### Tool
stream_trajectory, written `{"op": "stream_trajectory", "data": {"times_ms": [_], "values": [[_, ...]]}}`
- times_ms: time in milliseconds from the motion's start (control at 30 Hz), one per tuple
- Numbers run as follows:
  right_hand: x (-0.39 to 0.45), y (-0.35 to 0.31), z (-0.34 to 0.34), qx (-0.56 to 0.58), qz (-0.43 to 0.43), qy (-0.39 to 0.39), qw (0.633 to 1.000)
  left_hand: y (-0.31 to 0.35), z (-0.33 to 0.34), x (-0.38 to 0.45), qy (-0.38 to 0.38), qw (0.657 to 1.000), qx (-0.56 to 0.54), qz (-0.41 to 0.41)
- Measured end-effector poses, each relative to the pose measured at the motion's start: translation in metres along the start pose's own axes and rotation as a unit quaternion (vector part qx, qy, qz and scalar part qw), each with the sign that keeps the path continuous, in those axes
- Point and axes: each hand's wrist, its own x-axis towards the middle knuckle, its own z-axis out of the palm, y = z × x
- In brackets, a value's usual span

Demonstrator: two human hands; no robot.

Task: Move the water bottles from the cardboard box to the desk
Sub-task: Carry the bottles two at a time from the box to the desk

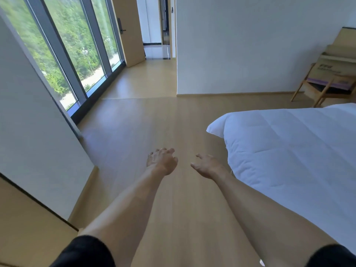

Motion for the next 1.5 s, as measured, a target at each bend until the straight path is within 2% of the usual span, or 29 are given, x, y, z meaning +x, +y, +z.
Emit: {"op": "stream_trajectory", "data": {"times_ms": [267,467,767,1033,1333,1500], "values": [[0.129,0.011,-0.044,-0.015,0.012,0.012,1.000,0.024,-0.008,0.142,-0.010,1.000,-0.014,0.014],[0.244,0.022,-0.086,-0.032,0.048,0.038,0.998,0.033,-0.020,0.282,-0.017,0.998,-0.020,0.050],[0.436,-0.013,-0.169,-0.087,0.080,0.063,0.991,0.050,-0.065,0.516,-0.011,0.992,-0.032,0.121],[0.570,-0.017,-0.223,-0.098,0.098,0.104,0.985,0.066,-0.088,0.669,-0.005,0.987,-0.001,0.162],[0.754,0.000,-0.267,-0.085,0.091,0.100,0.987,0.101,-0.097,0.835,-0.007,0.989,0.015,0.150],[0.862,0.012,-0.315,-0.069,0.081,0.085,0.991,0.131,-0.126,0.939,-0.007,0.991,0.034,0.126]]}}
